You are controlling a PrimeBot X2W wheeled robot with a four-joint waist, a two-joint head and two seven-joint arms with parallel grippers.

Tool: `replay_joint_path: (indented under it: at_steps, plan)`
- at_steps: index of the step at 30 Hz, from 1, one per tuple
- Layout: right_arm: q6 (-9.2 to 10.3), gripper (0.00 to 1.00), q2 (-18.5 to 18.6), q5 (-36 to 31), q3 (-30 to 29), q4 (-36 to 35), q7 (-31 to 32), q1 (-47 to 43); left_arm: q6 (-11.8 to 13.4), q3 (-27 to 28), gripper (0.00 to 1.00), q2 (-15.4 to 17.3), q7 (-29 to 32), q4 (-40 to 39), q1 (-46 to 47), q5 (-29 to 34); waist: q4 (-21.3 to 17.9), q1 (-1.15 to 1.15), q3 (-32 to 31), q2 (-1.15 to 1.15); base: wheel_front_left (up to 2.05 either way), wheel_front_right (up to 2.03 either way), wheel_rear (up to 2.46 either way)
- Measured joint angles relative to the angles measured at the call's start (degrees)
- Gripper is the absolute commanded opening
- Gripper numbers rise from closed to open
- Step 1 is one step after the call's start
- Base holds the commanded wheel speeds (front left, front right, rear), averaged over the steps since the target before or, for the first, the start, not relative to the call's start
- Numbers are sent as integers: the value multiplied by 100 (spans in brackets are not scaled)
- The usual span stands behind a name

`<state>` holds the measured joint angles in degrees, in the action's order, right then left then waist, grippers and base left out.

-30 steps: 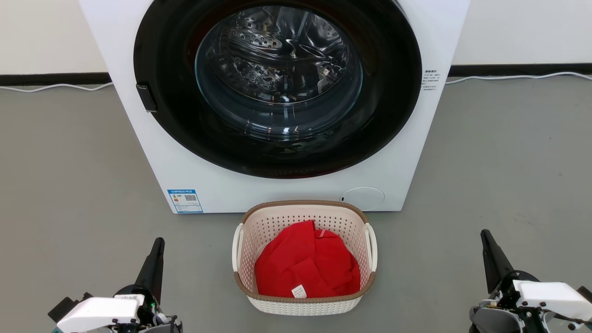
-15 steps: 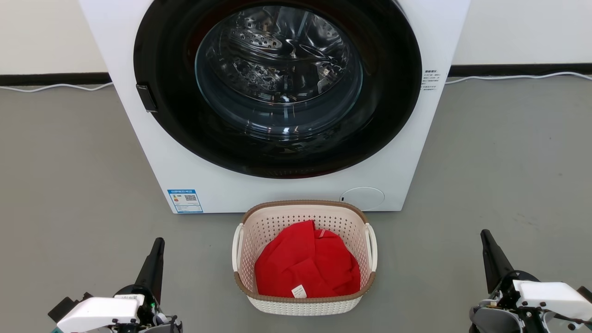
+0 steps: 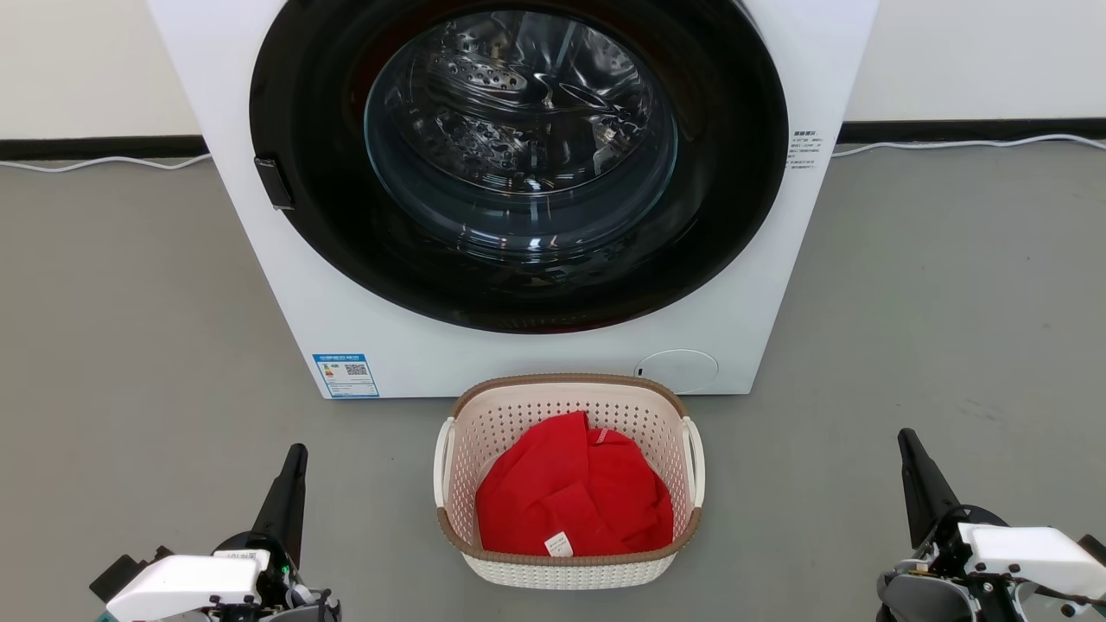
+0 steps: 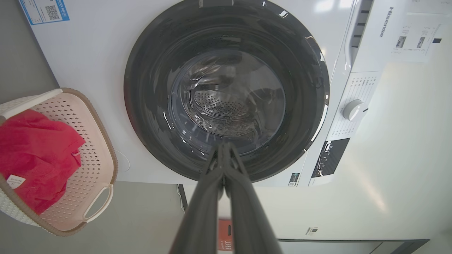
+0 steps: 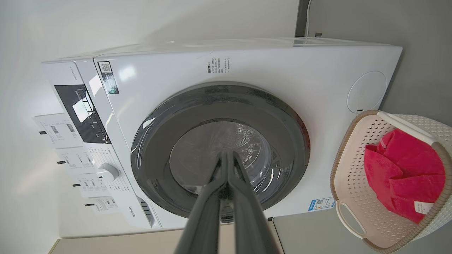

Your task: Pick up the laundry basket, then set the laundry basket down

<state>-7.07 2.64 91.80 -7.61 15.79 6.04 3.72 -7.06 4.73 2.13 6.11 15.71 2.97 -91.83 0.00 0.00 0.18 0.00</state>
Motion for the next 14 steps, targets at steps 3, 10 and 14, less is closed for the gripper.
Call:
replay_joint_path:
  at_steps: [3,10,14]
  plan:
    - [0,0,0,0,0,0,0,0,0,0,0,0,0,0,0,0,0,0,0,0,0,0,0]
    - [0,0,0,0,0,0,0,0,0,0,0,0,0,0,0,0,0,0,0,0,0,0,0]
    - [0,0,-1,0,0,0,0,0,0,0,0,0,0,0,0,0,0,0,0,0,0,0,0]
